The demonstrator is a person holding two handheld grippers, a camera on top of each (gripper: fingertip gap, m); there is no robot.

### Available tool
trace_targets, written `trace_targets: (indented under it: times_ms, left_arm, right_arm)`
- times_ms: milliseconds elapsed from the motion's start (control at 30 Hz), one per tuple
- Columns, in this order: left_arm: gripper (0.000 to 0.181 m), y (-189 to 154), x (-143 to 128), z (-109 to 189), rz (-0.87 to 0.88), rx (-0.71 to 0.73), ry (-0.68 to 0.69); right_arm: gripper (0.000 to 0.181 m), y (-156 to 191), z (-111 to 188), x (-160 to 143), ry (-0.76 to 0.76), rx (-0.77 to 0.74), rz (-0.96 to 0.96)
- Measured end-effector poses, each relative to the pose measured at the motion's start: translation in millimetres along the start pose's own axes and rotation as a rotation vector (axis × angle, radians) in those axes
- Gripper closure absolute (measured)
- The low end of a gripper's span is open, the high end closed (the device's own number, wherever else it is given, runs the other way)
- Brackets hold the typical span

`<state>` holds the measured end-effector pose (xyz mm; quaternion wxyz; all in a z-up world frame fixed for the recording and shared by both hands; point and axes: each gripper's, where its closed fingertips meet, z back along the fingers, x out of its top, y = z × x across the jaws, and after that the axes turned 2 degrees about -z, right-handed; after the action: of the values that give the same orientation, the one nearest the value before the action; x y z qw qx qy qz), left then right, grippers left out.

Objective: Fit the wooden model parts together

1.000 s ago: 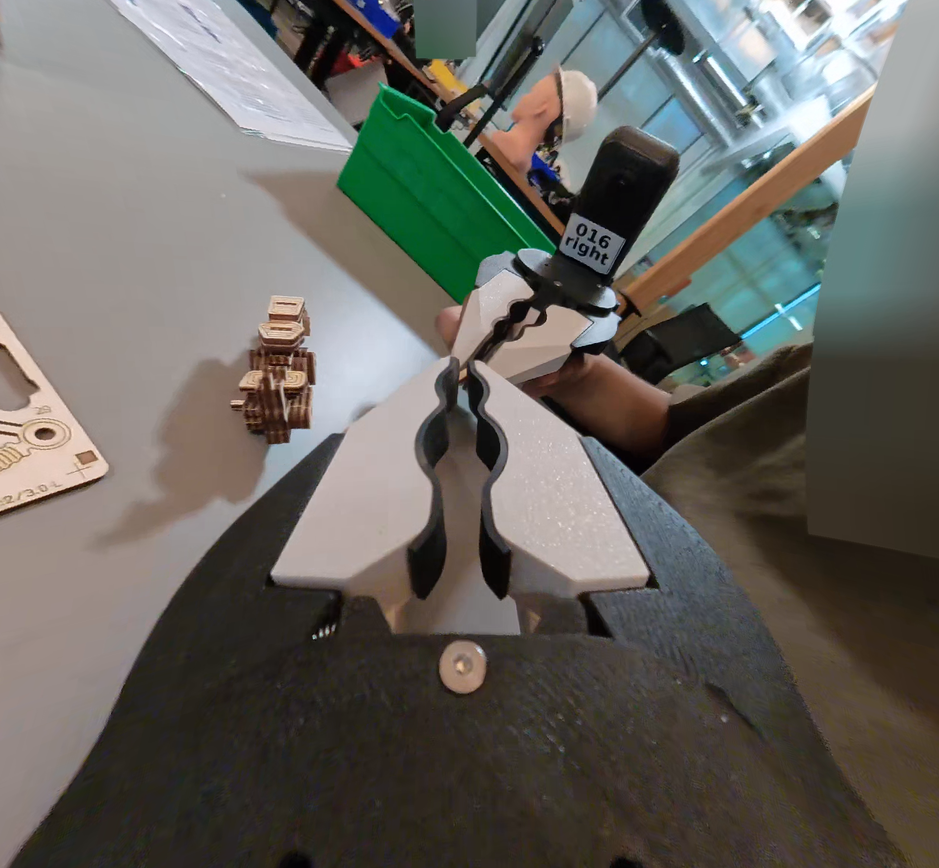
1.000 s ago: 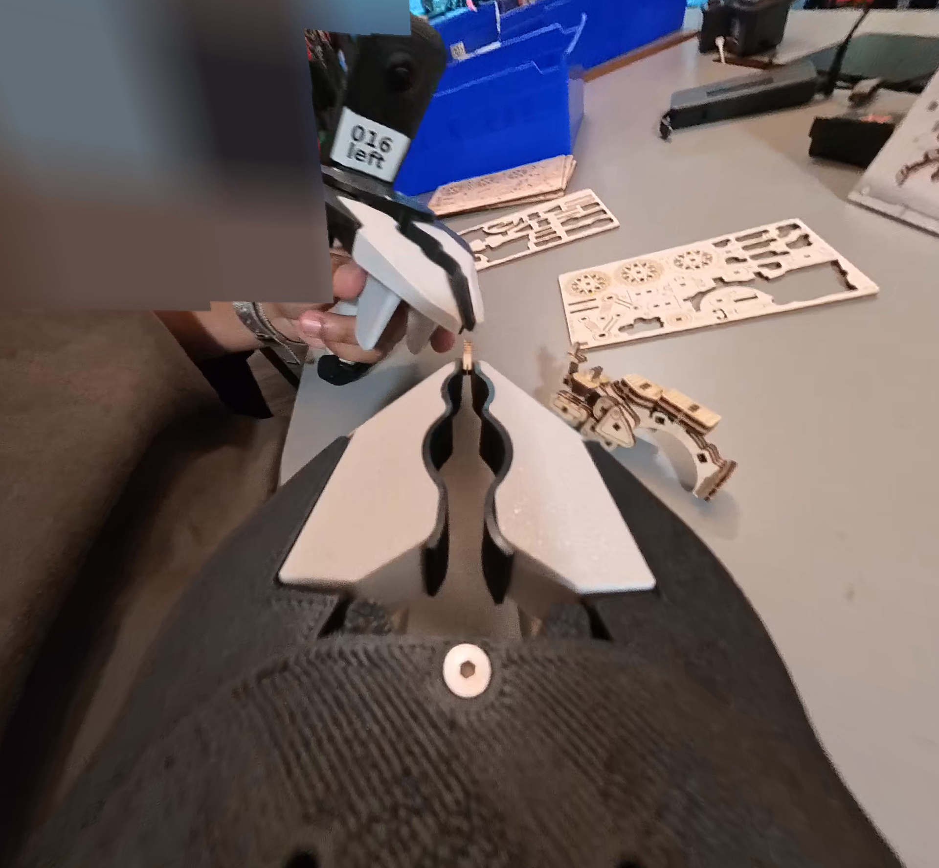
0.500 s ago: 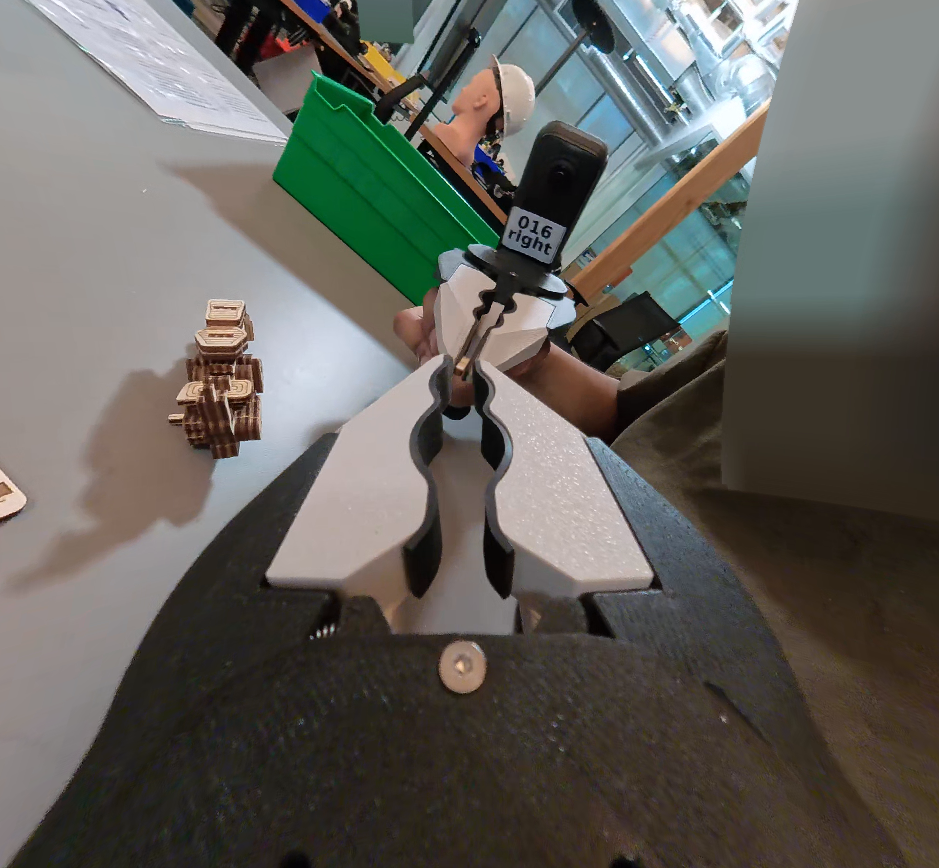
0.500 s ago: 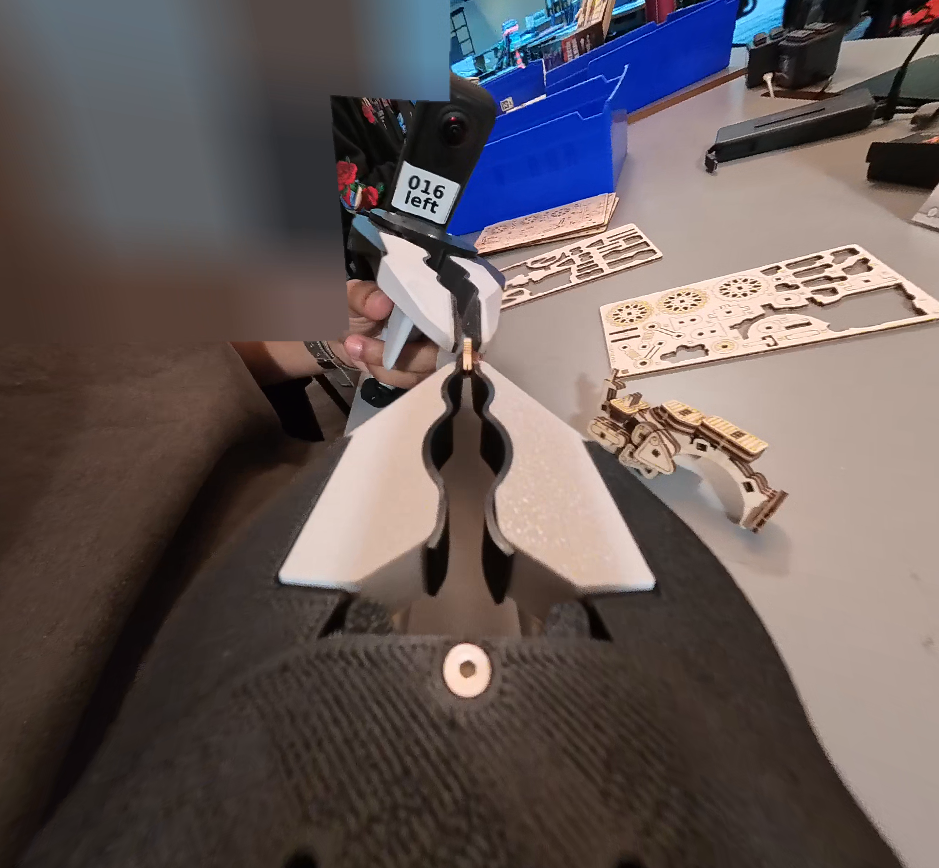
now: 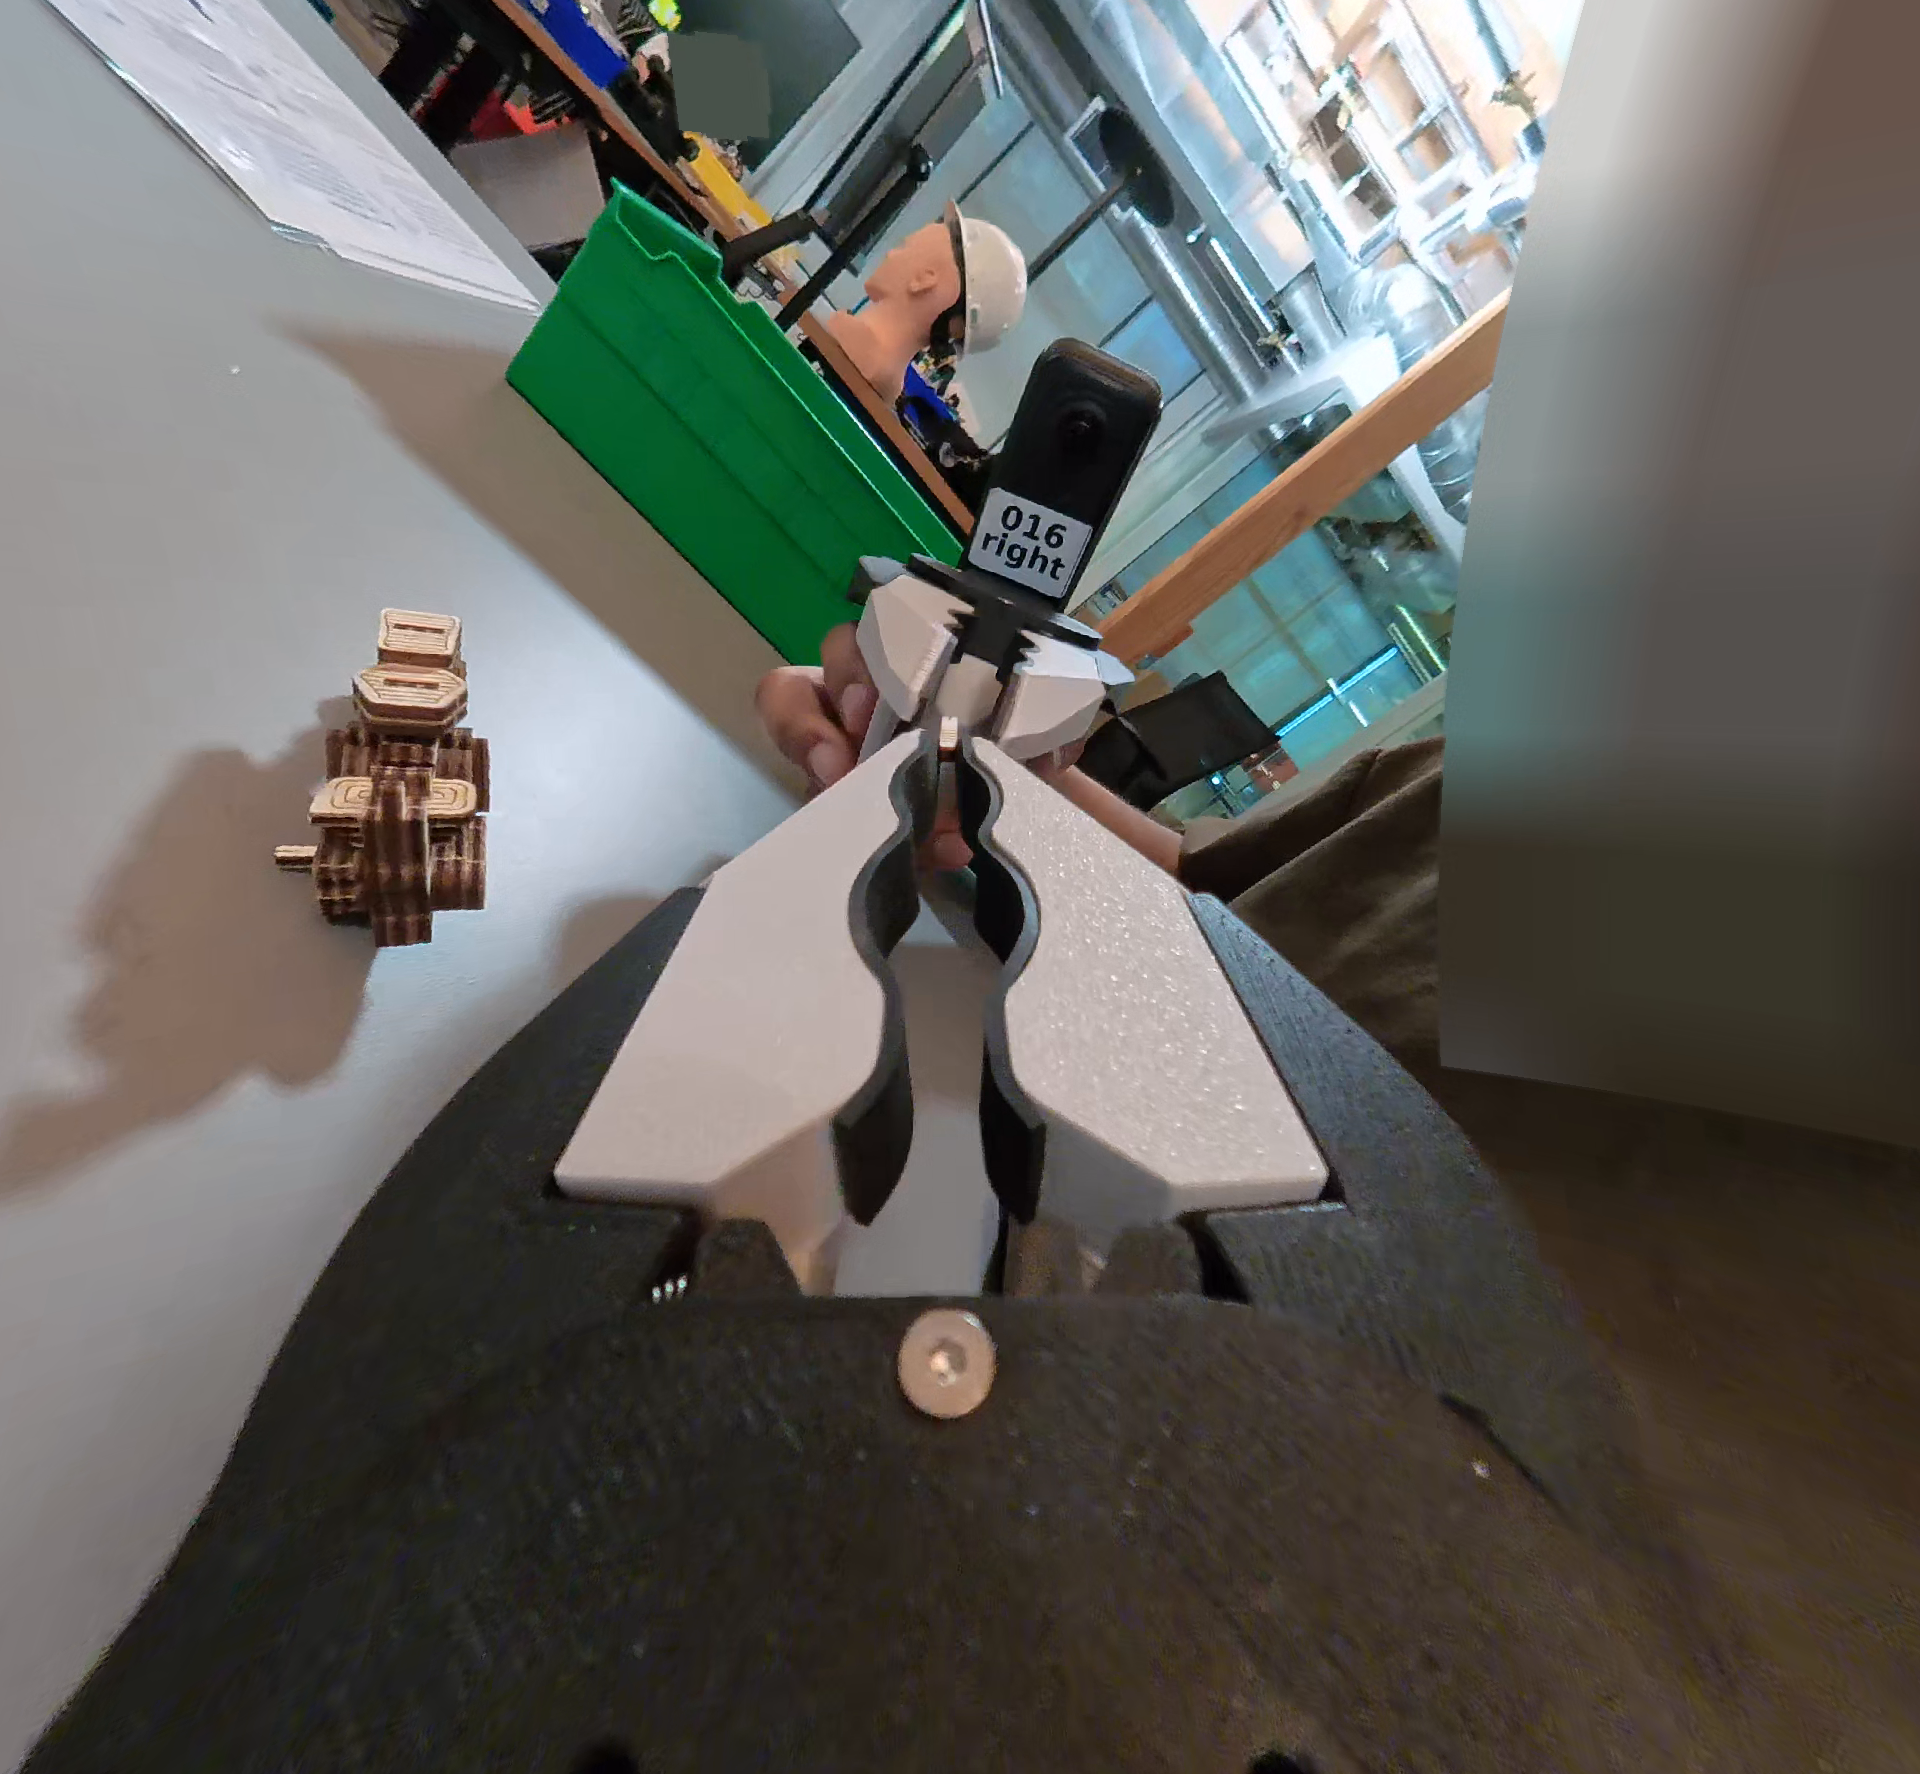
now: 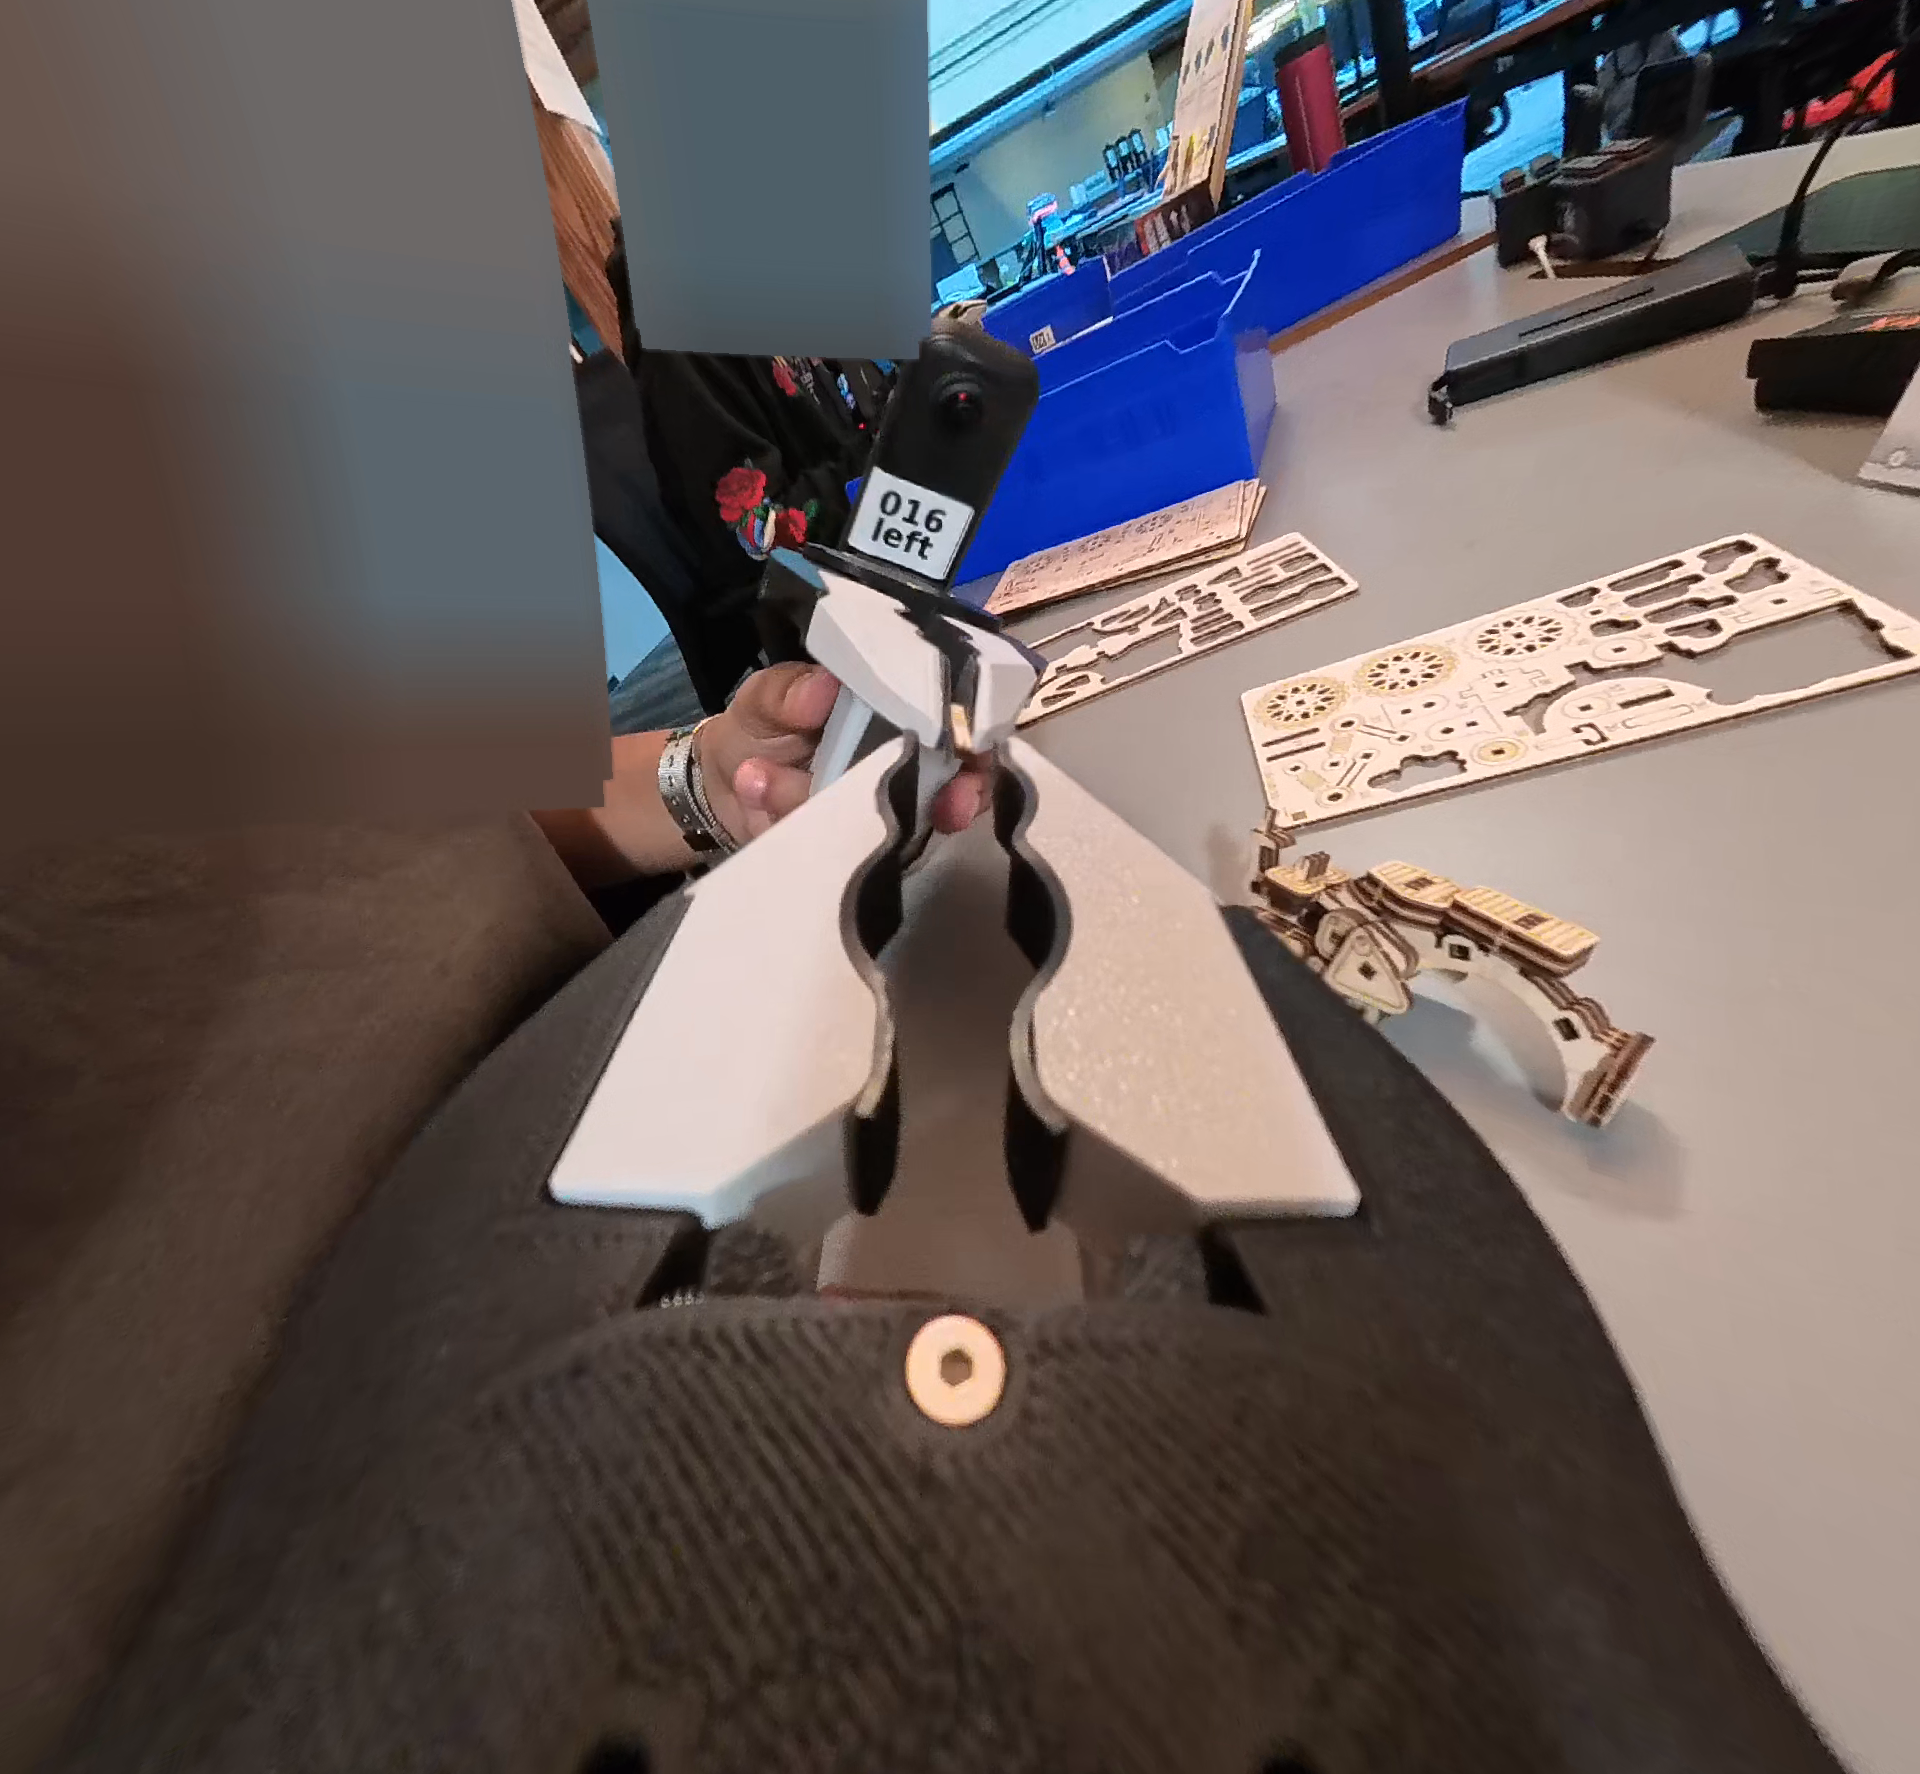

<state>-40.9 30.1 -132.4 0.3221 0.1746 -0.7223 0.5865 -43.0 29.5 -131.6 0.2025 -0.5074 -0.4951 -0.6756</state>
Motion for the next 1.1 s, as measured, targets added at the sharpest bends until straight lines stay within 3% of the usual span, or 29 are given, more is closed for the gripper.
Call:
trace_targets:
  times_ms: [300,1100]
  left_arm:
    - [0.181,-1.8,-0.8,-1.4,-0.044,0.009,0.007]
    - [0.181,-7.6,-1.9,-3.5,-0.059,-0.014,0.004]
  right_arm:
    - [0.173,-0.6,1.5,4.4,-0.032,0.033,-0.126]
    - [0.179,5.8,-0.2,3.6,-0.026,0.064,-0.141]
